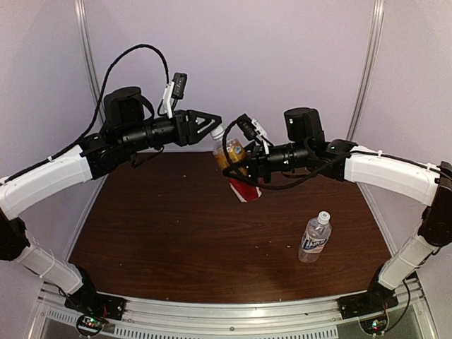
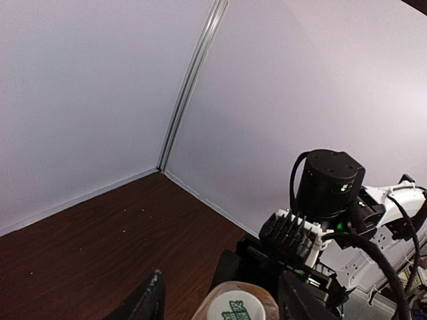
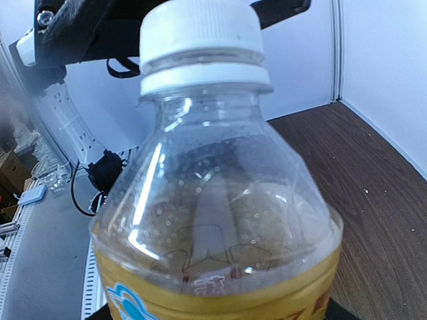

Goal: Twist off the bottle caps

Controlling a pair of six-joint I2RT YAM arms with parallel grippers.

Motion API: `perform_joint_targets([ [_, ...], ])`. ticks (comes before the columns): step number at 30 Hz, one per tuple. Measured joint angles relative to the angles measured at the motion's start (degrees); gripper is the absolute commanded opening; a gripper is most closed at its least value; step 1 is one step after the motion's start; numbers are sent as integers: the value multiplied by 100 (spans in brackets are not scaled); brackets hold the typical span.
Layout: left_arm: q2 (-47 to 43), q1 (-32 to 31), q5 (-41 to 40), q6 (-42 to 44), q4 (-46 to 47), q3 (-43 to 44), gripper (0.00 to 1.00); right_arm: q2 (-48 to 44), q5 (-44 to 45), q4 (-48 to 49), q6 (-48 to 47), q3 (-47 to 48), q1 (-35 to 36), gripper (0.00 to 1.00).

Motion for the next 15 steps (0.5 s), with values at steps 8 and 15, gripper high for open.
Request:
perform_joint_targets([
  [8, -208, 260, 1333, 481, 308, -35, 82, 0, -1119, -35, -160, 0, -11, 64],
  [15, -262, 334, 2664, 699, 726, -142, 82, 0, -2022, -2, -125, 0, -11, 63],
])
